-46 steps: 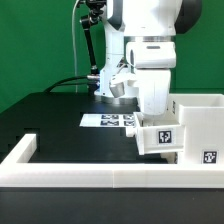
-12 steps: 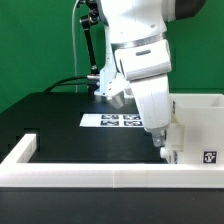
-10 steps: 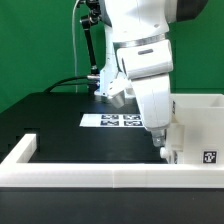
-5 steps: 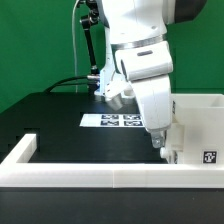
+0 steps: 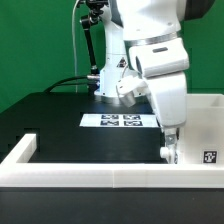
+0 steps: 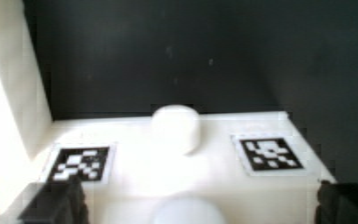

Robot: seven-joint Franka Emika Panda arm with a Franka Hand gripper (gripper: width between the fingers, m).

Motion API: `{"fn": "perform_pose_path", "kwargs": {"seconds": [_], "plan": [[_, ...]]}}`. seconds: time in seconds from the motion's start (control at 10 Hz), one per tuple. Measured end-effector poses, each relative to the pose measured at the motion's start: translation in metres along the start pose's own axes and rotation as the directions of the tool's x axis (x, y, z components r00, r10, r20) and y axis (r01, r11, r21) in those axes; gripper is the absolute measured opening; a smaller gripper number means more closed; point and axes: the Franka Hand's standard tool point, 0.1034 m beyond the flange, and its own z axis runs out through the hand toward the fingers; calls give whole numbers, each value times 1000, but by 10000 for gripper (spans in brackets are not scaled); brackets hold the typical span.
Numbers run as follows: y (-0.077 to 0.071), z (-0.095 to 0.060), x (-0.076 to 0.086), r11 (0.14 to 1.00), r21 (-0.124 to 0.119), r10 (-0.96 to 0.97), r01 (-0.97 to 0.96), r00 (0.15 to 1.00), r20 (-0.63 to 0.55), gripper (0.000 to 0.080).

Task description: Assemble drawer

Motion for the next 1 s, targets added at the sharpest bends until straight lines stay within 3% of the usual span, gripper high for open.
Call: {"fn": "perform_pose_path", "kwargs": {"seconds": [0.2, 0.4, 0.5, 0.6, 0.7, 1.0], "plan": [[-2, 2, -11, 1000, 6, 2, -2, 1000, -1, 649], [-6, 2, -53, 1000, 15, -19, 19, 1000, 11, 649], [-7, -1, -67, 999, 22, -25, 24, 1000, 13, 649], [-7, -5, -80, 1000, 13, -17, 16, 1000, 17, 649], [-9, -8, -87, 1000, 2, -3, 3, 1000, 21, 649], [-9, -6, -86, 1000, 6, -4, 3, 1000, 19, 649]]}}
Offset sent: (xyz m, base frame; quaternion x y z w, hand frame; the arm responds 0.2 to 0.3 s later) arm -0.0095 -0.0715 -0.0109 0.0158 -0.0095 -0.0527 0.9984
